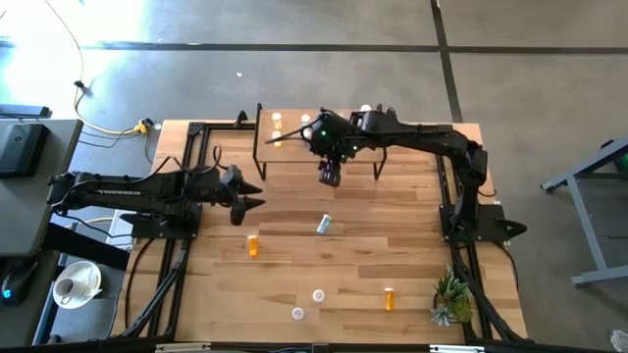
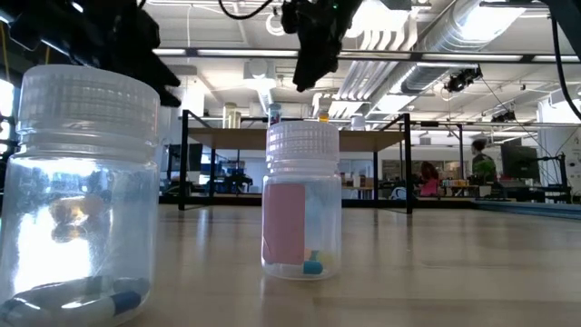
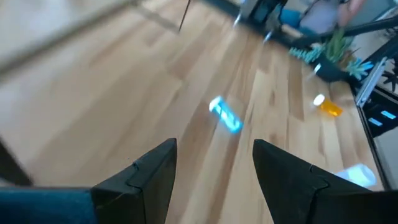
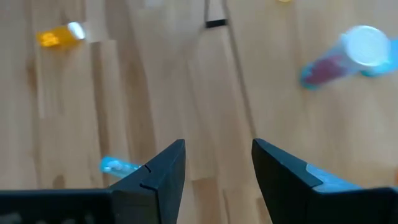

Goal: Pick and place medicine bottles onto shelf by color
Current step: Put the top orange pill bottle on the shelf aligned with the other orange pill bottle

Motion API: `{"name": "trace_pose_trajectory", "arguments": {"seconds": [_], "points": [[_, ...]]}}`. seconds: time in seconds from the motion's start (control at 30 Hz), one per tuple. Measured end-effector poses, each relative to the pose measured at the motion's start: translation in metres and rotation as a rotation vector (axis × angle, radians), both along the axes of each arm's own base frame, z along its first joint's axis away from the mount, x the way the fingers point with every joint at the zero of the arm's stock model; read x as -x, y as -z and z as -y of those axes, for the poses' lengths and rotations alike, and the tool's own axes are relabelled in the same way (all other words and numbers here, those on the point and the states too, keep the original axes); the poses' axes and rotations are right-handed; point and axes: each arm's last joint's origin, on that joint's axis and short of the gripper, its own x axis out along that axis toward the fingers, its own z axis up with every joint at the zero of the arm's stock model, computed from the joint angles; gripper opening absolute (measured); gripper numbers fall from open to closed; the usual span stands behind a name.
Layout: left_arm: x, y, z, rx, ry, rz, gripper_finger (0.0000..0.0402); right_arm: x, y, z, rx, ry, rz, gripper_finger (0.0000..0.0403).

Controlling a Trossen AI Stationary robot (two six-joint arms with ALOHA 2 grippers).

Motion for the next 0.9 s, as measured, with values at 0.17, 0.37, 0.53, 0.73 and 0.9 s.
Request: {"name": "trace_pose_trajectory", "arguments": {"seconds": [0.17, 0.37, 0.53, 0.73, 0.9], "points": [[0.001, 0.005, 0.008, 0.118, -0.014, -0.029, 0.0200, -0.002, 0.000, -0.010, 0.009, -0.031, -0.003, 0.0177], [-0.003, -0.010, 0.021, 0.179, 0.066, 0.024, 0.0200, -0.002, 0.001, -0.011, 0.012, -0.031, -0.012, 0.0177], [-0.005, -0.037, 0.030, 0.227, 0.099, 0.080, 0.0200, 0.003, 0.002, -0.009, 0.080, 0.015, -0.073, 0.0177], [-0.006, -0.066, 0.033, 0.257, 0.035, 0.017, 0.0200, 0.014, 0.001, -0.004, 0.258, 0.120, -0.189, 0.0177], [-0.011, -0.077, 0.034, 0.291, -0.050, -0.116, 0.0200, 0.017, 0.001, 0.000, 0.314, 0.156, -0.220, 0.0177]]}}
